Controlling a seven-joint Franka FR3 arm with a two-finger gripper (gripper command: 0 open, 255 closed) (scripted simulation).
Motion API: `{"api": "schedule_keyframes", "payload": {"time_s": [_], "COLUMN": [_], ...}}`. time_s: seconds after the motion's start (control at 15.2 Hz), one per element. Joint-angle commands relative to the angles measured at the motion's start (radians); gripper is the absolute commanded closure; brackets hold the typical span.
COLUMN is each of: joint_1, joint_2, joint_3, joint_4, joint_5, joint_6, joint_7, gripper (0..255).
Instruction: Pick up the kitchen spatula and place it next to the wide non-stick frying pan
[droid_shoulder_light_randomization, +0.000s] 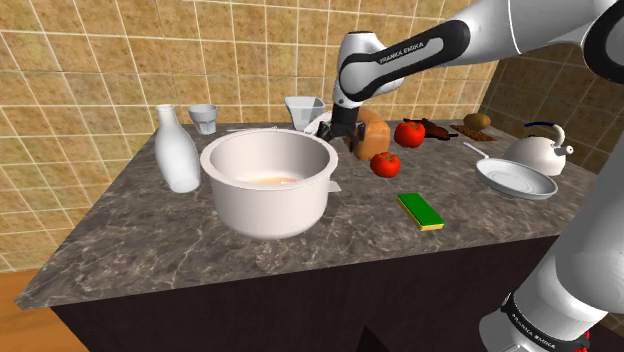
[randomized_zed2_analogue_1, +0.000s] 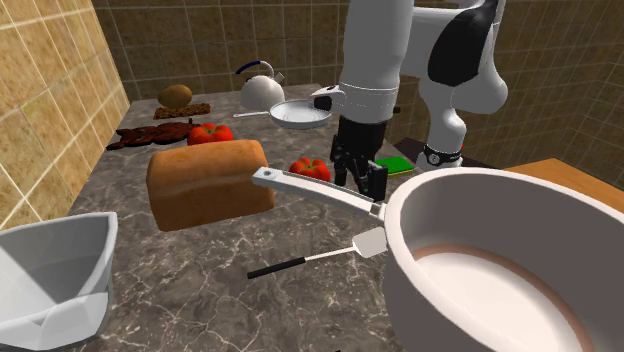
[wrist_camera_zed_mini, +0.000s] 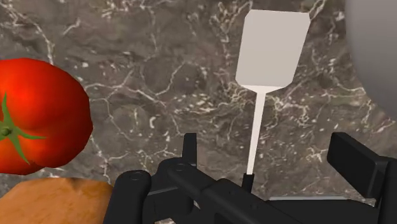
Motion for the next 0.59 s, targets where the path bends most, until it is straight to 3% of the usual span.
{"api": "schedule_keyframes", "payload": {"time_s": [0.0,0.26,0.53], "joint_1": [0.004,0.016,0.018], "joint_2": [0.084,0.246,0.283], "joint_3": [-0.002,-0.014,-0.018], "joint_4": [0.069,0.223,0.229], "joint_5": [-0.017,-0.046,-0.051], "joint_6": [0.006,0.006,0.038], "joint_7": [0.029,0.083,0.09], "gripper": [0,0,0]}}
